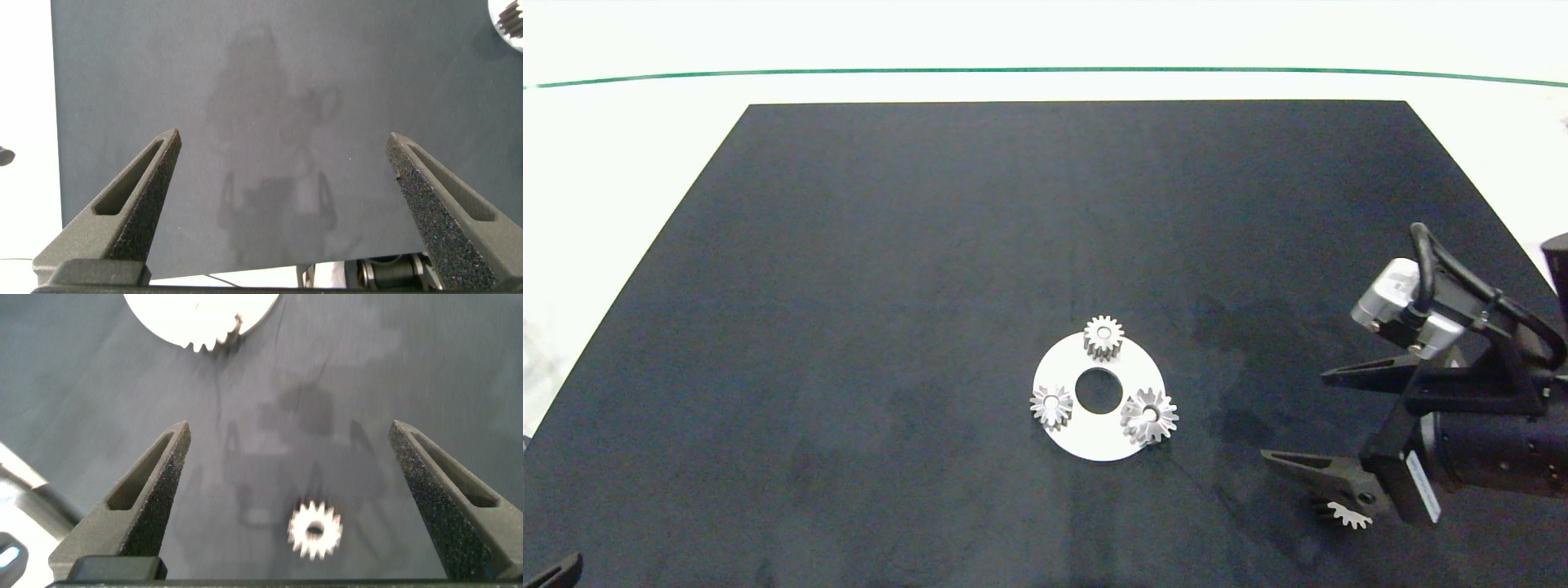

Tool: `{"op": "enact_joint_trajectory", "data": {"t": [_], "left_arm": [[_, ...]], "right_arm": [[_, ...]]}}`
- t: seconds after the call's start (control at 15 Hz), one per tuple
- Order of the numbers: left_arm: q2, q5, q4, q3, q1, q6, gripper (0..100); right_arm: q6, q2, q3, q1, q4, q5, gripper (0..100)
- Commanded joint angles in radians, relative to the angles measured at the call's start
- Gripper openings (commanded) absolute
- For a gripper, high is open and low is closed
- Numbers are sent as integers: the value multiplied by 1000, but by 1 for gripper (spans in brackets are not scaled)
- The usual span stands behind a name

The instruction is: Remove an incorrectly installed larger gear and replace it with the correct smaller gear

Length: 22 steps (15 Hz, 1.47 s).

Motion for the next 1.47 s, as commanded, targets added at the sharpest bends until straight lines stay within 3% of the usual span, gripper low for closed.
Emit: {"op": "enact_joint_trajectory", "data": {"t": [0.07, 0.33, 0.73, 1.07, 1.27, 1.47], "left_arm": [[9, 0, 1, -1, 0, 0, 100], [9, 1, 1, -1, 1, 0, 100], [9, 0, 3, 2, 0, 0, 100], [9, 0, 3, 2, 0, 0, 100], [9, 0, 3, 4, 0, 0, 100], [9, 0, 3, 4, 0, 0, 100]], "right_arm": [[-16, 93, -14, 8, -44, -13, 100], [-30, 149, -46, 24, -47, -17, 100], [-27, 218, -106, 96, -56, -17, 100], [-30, 311, -113, 145, -152, -74, 100], [-30, 351, -147, 171, -155, -77, 100], [-30, 379, -169, 186, -153, -109, 100]]}}
